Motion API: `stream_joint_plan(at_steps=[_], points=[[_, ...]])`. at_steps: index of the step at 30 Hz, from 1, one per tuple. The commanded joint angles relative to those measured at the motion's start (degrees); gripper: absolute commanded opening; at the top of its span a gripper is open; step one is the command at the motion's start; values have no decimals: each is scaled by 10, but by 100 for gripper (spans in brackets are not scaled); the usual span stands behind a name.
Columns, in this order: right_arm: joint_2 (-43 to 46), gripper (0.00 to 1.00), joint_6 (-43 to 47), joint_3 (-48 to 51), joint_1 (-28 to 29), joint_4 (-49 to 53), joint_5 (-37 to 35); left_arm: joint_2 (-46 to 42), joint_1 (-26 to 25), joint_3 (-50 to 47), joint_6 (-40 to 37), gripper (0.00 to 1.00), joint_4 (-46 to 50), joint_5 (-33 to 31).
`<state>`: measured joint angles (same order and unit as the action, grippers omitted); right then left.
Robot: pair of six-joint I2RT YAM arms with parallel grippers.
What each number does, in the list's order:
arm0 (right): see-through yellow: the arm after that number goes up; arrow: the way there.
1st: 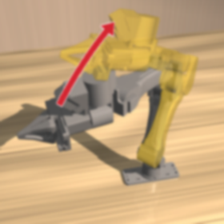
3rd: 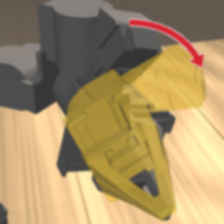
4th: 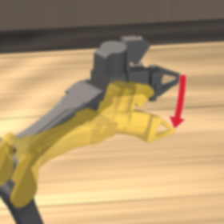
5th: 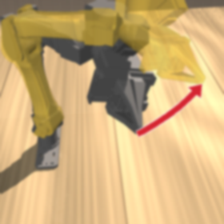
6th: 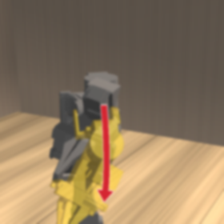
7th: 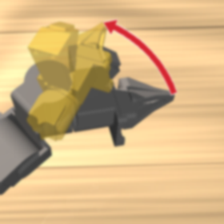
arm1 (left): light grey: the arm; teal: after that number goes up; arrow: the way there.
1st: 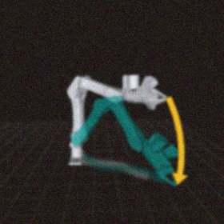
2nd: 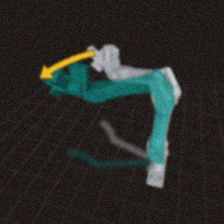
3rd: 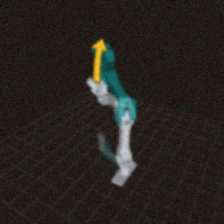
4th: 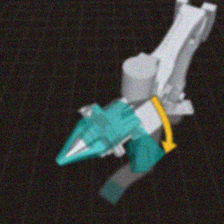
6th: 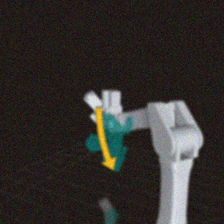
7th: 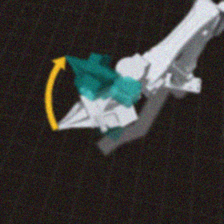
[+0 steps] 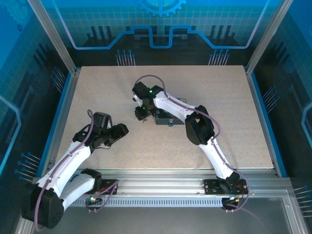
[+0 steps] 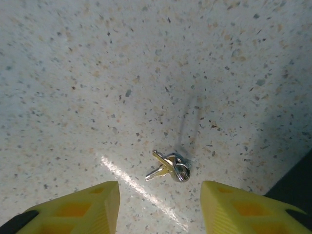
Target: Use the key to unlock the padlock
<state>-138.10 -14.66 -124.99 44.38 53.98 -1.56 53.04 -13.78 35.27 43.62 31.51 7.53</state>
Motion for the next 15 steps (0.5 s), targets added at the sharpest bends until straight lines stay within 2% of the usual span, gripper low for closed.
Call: stream_joint_plan(at_steps=[1, 12, 15], points=[[-30, 48, 11, -35, 7, 43, -12, -17, 8, -12, 7, 69, 16, 16], [-63, 44, 8, -45, 18, 60, -44, -21, 15, -31, 9, 69, 4, 25], [-68, 40, 7, -40, 18, 57, -42, -21, 15, -32, 9, 69, 1, 25]])
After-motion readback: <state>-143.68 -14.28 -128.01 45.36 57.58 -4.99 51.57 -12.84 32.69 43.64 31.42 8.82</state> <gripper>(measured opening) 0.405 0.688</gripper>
